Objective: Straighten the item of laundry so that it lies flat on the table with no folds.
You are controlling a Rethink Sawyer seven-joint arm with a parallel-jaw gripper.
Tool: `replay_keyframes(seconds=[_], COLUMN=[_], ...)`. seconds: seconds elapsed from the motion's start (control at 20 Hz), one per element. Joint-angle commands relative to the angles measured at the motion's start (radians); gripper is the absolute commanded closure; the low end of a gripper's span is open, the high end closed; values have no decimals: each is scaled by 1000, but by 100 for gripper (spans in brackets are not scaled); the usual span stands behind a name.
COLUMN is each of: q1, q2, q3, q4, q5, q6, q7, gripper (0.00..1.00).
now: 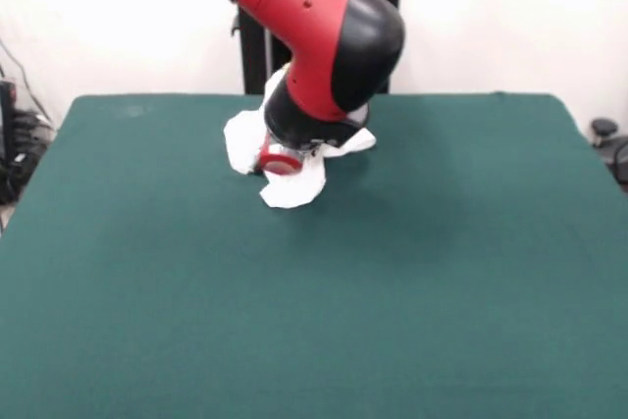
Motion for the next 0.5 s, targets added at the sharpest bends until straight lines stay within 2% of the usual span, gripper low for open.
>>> replay_keyframes(seconds=[0.05,0.25,0.4,0.45,0.5], q1=[-193,-242,-273,-276,-259], q2=[146,88,25,11,30], q3=[82,146,193,202,181], q4=[-83,-61,-35,-25,-28], q5=[-29,-112,-176,-179,-139], q6=[-991,-1114,-1159,-1167,-1209], q7=[311,305,286,277,279], gripper=[100,100,100,100,100])
